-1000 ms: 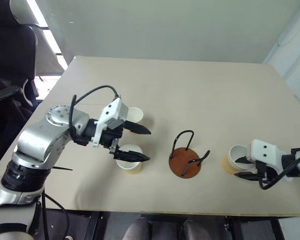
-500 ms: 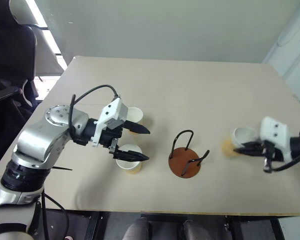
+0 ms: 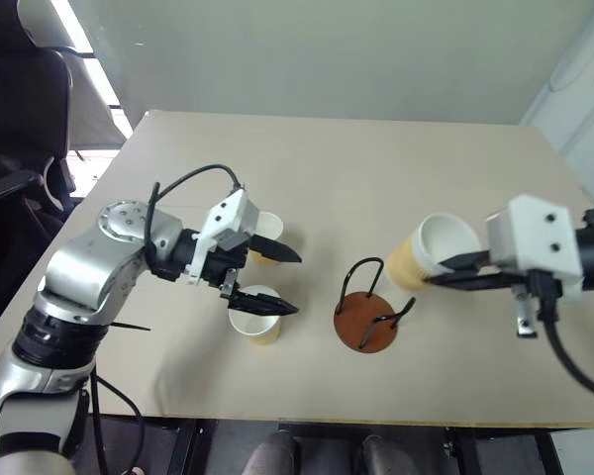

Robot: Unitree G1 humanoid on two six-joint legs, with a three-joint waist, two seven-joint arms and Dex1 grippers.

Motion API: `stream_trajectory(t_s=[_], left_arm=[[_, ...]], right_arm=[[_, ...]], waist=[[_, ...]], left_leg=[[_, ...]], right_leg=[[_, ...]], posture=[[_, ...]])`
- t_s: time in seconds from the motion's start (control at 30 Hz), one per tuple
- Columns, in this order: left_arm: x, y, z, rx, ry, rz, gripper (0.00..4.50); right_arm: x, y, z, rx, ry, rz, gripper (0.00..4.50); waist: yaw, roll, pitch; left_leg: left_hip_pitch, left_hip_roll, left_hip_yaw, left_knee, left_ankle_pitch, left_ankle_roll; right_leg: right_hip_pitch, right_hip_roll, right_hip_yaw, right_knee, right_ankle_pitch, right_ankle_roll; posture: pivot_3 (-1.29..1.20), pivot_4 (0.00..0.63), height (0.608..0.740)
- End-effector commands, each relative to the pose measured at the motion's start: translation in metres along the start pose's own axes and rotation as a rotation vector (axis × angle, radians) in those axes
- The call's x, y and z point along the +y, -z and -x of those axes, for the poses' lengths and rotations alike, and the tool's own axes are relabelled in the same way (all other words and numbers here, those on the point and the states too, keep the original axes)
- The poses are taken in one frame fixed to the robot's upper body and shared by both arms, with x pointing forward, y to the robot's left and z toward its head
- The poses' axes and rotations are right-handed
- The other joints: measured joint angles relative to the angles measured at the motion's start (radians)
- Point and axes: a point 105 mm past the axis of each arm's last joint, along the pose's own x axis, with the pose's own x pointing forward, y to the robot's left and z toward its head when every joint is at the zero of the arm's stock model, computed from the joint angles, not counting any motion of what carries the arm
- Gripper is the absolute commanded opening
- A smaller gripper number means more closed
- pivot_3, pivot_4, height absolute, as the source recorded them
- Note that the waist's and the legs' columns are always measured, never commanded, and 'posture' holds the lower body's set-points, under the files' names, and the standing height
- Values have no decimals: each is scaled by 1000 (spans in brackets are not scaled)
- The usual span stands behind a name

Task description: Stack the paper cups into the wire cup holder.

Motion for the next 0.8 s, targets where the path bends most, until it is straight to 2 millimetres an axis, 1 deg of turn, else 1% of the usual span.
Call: stream_trajectory(t_s=[0.03,0.23,0.53,0.77,0.8], left_arm=[[0,-7,0,-2,3,-44,4500],[-1,-6,2,1,-3,-38,4500],[-3,-6,3,3,-10,-33,4500],[-4,-5,2,2,-13,-29,4500],[-4,-5,2,2,-13,-27,4500]], right_arm=[[0,-6,-2,-7,-2,41,36],[1,-8,-10,-25,-29,55,36],[9,-7,-25,-47,-79,68,36],[10,-4,-30,-39,-87,79,36],[9,-4,-30,-41,-87,79,212]], waist=[[0,0,0],[0,0,0],[0,0,0],[0,0,0],[0,0,0]], left_leg=[[0,0,0,0,0,0],[0,0,0,0,0,0],[0,0,0,0,0,0],[0,0,0,1,0,0],[0,0,0,1,0,0]], right_leg=[[0,0,0,0,0,0],[0,0,0,0,0,0],[-1,0,0,1,0,0],[-1,0,0,1,0,0],[-1,0,0,1,0,0]], posture=[[0,150,740],[0,150,740],[0,150,740],[0,150,740],[0,150,740]])
